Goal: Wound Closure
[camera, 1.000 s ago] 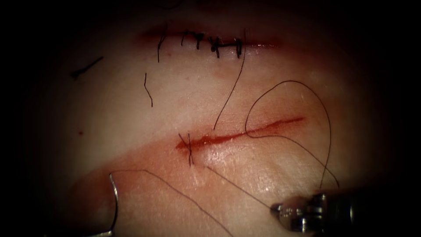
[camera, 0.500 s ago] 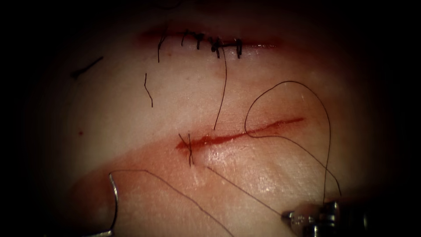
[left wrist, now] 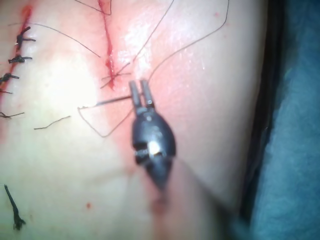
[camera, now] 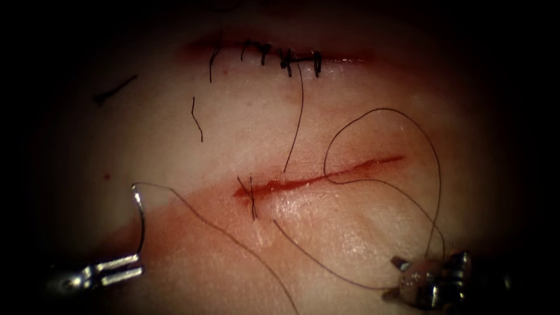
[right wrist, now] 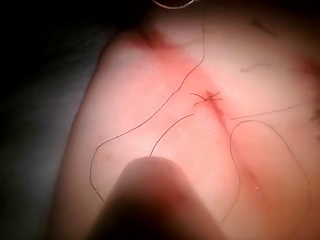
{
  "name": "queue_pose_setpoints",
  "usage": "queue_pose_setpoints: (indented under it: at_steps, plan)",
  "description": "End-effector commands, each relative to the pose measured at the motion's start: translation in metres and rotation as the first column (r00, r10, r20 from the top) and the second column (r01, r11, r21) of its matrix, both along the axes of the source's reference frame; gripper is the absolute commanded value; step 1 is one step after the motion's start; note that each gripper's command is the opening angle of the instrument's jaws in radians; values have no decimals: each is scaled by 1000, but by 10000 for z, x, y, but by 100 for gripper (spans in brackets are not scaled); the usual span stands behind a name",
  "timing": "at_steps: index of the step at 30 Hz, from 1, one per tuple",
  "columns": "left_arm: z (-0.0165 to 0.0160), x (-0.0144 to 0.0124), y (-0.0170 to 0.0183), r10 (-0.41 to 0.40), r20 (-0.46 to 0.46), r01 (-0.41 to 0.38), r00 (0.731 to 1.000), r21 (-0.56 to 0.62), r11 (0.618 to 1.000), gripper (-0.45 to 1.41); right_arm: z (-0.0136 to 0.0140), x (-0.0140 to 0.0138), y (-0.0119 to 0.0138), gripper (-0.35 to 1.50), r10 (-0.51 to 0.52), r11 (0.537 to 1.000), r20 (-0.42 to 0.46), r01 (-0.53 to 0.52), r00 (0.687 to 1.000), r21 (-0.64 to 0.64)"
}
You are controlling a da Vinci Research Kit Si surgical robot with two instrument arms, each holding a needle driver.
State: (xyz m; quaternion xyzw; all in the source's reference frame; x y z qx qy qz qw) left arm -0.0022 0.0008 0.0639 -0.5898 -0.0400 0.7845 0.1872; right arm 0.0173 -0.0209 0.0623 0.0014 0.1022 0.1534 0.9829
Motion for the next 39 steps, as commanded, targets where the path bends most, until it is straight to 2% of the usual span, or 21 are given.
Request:
queue_pose_setpoints:
  at_steps: [1,4,5,6,9,11,13,17,24,27,28,30,34,35,39]
  plan:
    - [15,-7,1,-1,0,1,1000,3,1000,-45,-4,5,-1,148,21,1000,-8,-21,1000,-17]
    - [40,-9,15,-6,-5,6,1000,-3,1000,-45,-15,5,5,146,26,999,9,-26,1000,-27]
    - [48,-9,16,-14,-1,14,1000,15,1000,-37,-19,4,7,146,39,999,14,-39,999,-31]
    - [51,-9,16,-26,4,26,1000,46,999,0,-20,3,7,146,43,999,14,-42,999,-33]
    - [54,-10,15,-56,19,54,998,119,991,73,-22,1,5,146,44,998,17,-44,999,-33]
    - [53,-10,13,-70,12,68,997,141,988,96,-21,0,5,146,46,998,18,-45,999,-34]
    - [49,-11,10,-71,-2,70,998,166,984,106,-20,0,5,146,46,998,19,-46,999,-34]
    - [38,-10,1,-39,-50,49,998,203,978,120,-12,1,3,146,50,998,19,-49,999,-41]
    - [15,-19,8,-27,-76,45,997,241,969,118,-14,-3,2,146,53,997,17,-52,998,-50]
    - [11,-38,15,-44,-60,58,997,245,968,109,-20,-9,4,146,63,996,5,-62,998,-66]
    - [13,-55,19,-44,-34,51,998,248,967,98,-24,-14,5,146,71,994,-4,-71,997,-78]
    - [24,-87,29,-70,1,67,998,276,959,93,-38,-28,8,146,103,989,-37,-107,994,-106]
    - [36,-115,45,-88,23,77,996,297,952,89,-56,-44,13,146,130,984,-73,-138,989,-113]
    - [43,-132,56,-108,46,88,993,316,945,88,-67,-52,16,146,137,983,-96,-148,986,-111]
    - [55,-166,74,-138,78,103,987,343,934,86,-97,-71,24,145,165,976,-172,-186,971,-115]
